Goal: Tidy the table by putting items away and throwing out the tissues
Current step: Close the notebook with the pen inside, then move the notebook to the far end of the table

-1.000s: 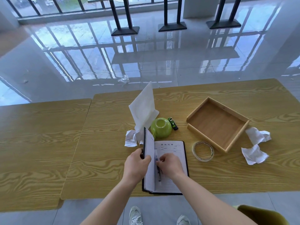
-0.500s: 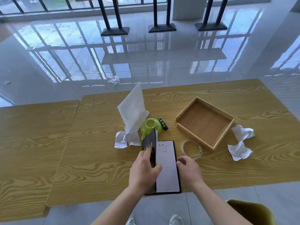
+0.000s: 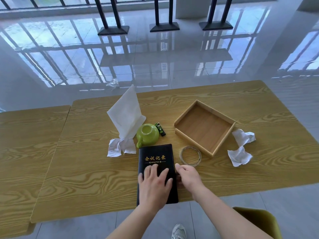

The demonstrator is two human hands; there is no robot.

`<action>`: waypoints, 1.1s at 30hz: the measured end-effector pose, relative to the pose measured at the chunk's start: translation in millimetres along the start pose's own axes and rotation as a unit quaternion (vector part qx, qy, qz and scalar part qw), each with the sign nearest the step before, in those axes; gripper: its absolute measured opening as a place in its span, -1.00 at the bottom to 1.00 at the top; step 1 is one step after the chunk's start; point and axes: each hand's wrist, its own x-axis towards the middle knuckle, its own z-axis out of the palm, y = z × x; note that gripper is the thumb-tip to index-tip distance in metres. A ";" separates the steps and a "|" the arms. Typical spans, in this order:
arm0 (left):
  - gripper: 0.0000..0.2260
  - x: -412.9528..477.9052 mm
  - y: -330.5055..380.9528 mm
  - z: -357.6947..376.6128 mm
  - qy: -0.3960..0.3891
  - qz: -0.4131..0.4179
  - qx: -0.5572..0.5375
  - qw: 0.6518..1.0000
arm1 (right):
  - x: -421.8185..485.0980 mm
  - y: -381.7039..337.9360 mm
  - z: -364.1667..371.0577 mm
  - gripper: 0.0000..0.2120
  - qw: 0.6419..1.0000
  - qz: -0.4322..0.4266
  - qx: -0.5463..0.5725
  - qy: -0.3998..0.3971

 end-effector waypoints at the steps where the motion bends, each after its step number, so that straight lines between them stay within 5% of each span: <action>1: -0.58 -3.8 -10.4 1.3 0.007 -0.014 -0.012 1.000 | -0.9 -1.3 0.0 -0.62 1.000 -0.004 -0.024 -0.007; 5: -0.42 -10.5 -40.9 -2.5 -0.021 -0.185 -0.165 0.969 | -0.6 -5.3 5.0 -0.75 0.987 -0.039 -0.153 0.001; 9: -0.41 -3.4 -46.8 -6.3 -0.046 -0.213 -0.231 0.948 | 0.9 -7.8 17.7 -0.47 0.989 0.002 -0.143 0.039; 11: -0.38 1.3 -48.5 -7.1 -0.061 -0.219 -0.241 0.943 | 2.2 -8.1 20.0 -0.53 0.993 0.026 -0.108 0.050; 15: -0.28 4.0 -59.2 -7.7 -0.083 -0.216 -0.245 0.941 | 1.1 -6.1 21.6 -0.74 0.996 0.038 -0.070 0.025; 33: -0.29 44.4 -82.2 -67.0 -0.043 -0.029 -0.346 0.937 | -44.3 -48.6 27.0 -0.85 0.983 -0.038 0.024 0.178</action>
